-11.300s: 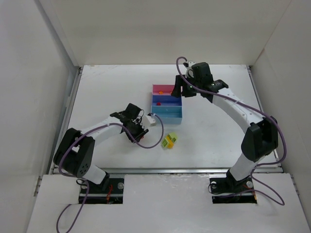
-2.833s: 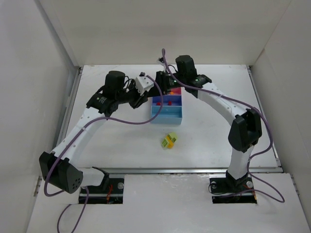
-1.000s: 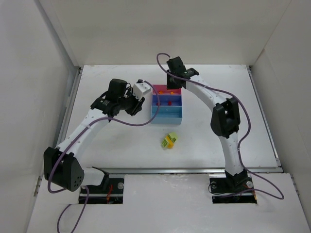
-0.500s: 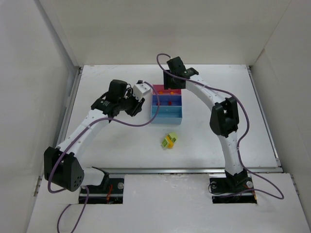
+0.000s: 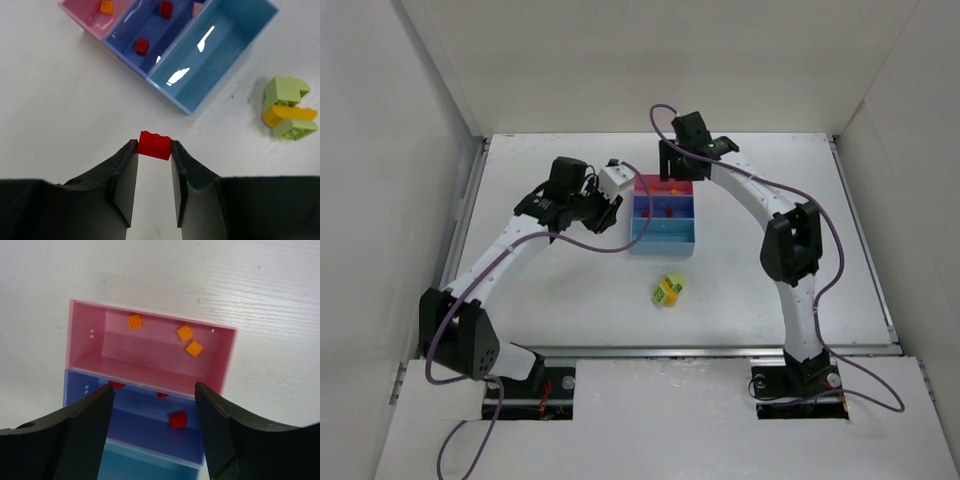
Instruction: Sort the legos into containers by color
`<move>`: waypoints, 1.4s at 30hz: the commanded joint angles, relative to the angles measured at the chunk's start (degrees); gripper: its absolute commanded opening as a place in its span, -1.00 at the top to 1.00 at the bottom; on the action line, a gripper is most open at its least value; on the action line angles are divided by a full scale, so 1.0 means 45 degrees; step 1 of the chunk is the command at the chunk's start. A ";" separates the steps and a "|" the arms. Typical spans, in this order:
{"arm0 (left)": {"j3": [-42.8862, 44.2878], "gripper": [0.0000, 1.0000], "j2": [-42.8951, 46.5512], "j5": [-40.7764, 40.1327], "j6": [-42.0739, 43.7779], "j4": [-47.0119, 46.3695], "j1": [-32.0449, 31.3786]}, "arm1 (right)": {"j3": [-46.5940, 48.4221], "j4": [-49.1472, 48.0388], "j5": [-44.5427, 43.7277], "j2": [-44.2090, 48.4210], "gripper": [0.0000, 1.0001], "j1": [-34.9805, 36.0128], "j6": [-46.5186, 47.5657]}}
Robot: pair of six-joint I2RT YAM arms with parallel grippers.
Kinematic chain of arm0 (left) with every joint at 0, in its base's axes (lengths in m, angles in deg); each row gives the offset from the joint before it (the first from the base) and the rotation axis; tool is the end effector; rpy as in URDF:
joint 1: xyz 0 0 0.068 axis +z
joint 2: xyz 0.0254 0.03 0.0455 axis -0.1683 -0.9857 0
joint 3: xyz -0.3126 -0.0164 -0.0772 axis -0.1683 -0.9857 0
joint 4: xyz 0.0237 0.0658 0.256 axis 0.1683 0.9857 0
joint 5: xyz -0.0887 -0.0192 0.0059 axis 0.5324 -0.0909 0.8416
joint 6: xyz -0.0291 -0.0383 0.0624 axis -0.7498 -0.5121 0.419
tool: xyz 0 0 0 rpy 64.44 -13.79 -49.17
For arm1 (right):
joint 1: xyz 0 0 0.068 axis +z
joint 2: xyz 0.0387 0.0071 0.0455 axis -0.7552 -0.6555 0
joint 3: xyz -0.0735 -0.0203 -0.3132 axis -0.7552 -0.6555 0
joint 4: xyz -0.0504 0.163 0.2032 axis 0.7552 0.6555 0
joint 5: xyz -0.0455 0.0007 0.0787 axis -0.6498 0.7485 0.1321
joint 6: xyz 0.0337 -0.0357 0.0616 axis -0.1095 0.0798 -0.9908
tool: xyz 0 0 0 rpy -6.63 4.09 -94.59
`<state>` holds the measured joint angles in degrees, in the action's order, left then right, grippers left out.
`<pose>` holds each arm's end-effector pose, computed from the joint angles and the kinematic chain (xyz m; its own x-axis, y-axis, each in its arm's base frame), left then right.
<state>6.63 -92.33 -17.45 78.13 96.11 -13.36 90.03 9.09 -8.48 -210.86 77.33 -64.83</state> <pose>0.2886 -0.1499 0.3512 -0.1947 0.5159 -0.8343 0.8052 0.5698 0.1644 0.4957 0.2577 0.2914 -0.7457 -0.0266 -0.6658 -0.1623 0.9764 0.1427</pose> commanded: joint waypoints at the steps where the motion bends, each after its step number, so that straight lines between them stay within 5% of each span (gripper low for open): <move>1: 0.1643 1.00 -0.1344 0.0691 -0.0017 -0.0397 0.0024 | -0.0615 -0.0915 0.0638 0.2267 -0.43 -0.0913 -0.0279; 10: 0.6411 1.00 -0.6269 0.0945 -0.0152 -0.0240 -0.0716 | -0.4444 -0.1561 0.0522 0.5430 -0.43 -0.2419 -0.0533; 29: 0.6804 0.86 -0.8576 0.0419 -0.1638 -0.2329 -0.1537 | -0.6320 -0.1952 0.0815 0.6878 -0.43 -0.3065 -0.0533; 33: 0.6804 0.40 -0.8693 0.0536 -0.1638 -0.2213 -0.1654 | -0.6321 -0.1952 0.0815 0.6997 -0.43 -0.3065 -0.0533; 35: 0.6688 0.01 -0.8693 0.0692 -0.1754 -0.2058 -0.1656 | -0.6437 -0.1952 0.0815 0.6997 -0.43 -0.3065 -0.0533; 37: 0.6571 -0.09 -0.8558 0.0692 -0.1755 -0.1900 -0.1656 | -0.6438 -0.2068 0.0815 0.7113 -0.43 -0.3065 -0.0533; 40: 0.6317 -0.63 -0.8226 0.0829 -0.1872 -0.1744 -0.1656 | -0.6438 -0.2069 0.0815 0.7114 -0.43 -0.3065 -0.0533; 42: 0.6316 -0.66 -0.8048 0.0829 -0.1872 -0.1744 -0.1656 | -0.6438 -0.2069 0.0815 0.7114 -0.43 -0.3065 -0.0533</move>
<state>34.71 -131.93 -15.16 70.41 88.13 -20.63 60.99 2.40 -5.12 -181.31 63.98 -67.28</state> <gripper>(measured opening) 0.823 0.712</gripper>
